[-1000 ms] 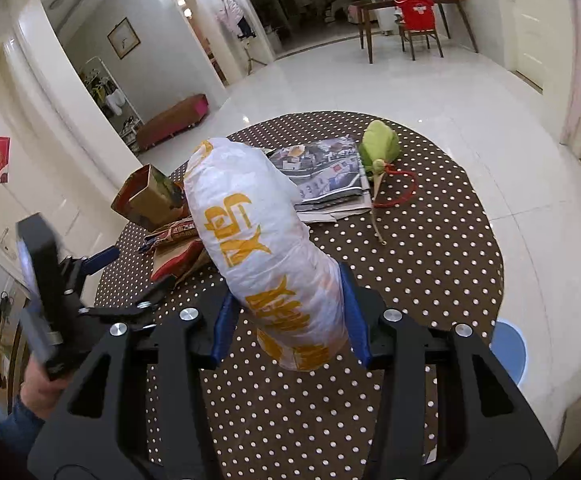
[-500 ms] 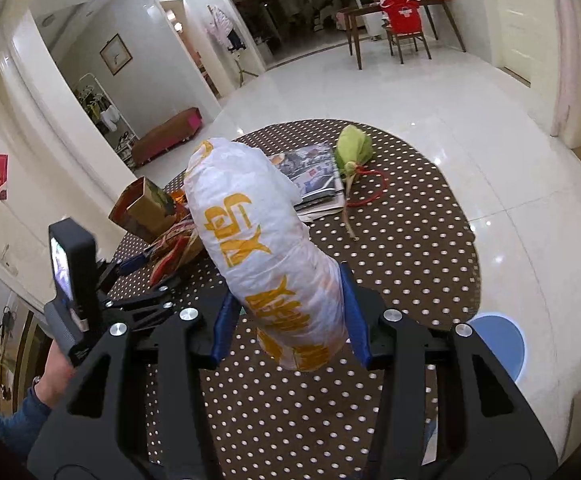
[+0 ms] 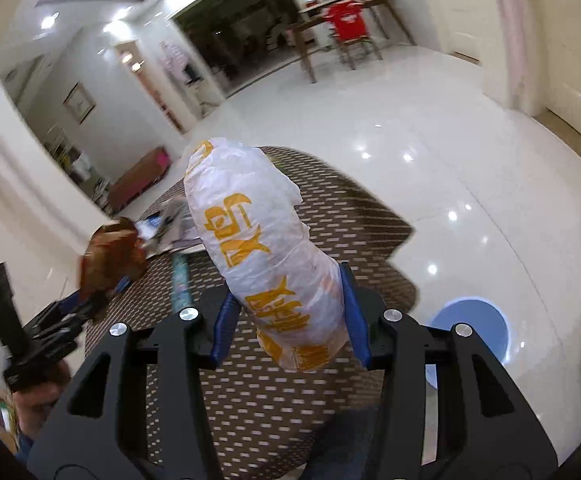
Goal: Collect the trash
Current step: 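Carry both bags to the blue bin and release them inside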
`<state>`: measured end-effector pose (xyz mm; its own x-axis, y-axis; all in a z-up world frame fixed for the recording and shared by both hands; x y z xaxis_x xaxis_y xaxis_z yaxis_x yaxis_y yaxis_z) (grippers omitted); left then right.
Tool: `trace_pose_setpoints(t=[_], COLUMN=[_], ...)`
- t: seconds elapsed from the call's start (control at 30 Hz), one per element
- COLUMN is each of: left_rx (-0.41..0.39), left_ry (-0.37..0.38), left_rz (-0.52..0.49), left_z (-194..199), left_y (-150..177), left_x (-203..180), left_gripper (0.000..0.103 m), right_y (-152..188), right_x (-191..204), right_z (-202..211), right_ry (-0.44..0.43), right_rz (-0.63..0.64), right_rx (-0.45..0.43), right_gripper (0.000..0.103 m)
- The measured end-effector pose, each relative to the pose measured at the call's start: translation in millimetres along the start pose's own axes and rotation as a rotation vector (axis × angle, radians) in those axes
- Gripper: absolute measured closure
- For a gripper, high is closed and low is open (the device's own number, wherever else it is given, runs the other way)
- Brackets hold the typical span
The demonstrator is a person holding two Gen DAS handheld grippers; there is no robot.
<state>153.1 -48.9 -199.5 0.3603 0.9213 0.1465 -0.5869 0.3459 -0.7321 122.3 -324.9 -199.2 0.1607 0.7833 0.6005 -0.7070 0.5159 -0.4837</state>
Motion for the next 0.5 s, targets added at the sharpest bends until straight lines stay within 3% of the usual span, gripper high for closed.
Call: trace_pose_setpoints(t=[0.2,0.33,0.5], left_rx=[-0.025,-0.013,0.034], left_ry=[0.159,0.268,0.371], left_rz=[-0.03,-0.059,-0.109], left_z=[-11,-29,-59], left_y=[-38,-56,-68], left_x=[-58,-112,-170], left_gripper=[0.036,0.036,0.036], right_y=[-14,-10,2], right_x=[-84,-150,-220], right_z=[1,-20,-49], right_ry=[0.107,0.222,0.287], right_rz=[-0.156,-0.257,-0.372], right_rx=[-0.01,0.038,0.104], right_gripper=[0.057,0.057,0.057])
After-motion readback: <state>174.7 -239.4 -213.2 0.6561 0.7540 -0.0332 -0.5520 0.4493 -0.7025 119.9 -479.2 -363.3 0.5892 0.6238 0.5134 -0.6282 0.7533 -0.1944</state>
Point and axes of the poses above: each gripper's, at about its wrist camera, not at the fingertips, and z roughly against the way its jaws point, x to its left, y to its underside, the point moved 6 cm from there along -z, roughly the way its jaws point, and after that the axes turned 14 degrees about -z, right-handed, at the moved point
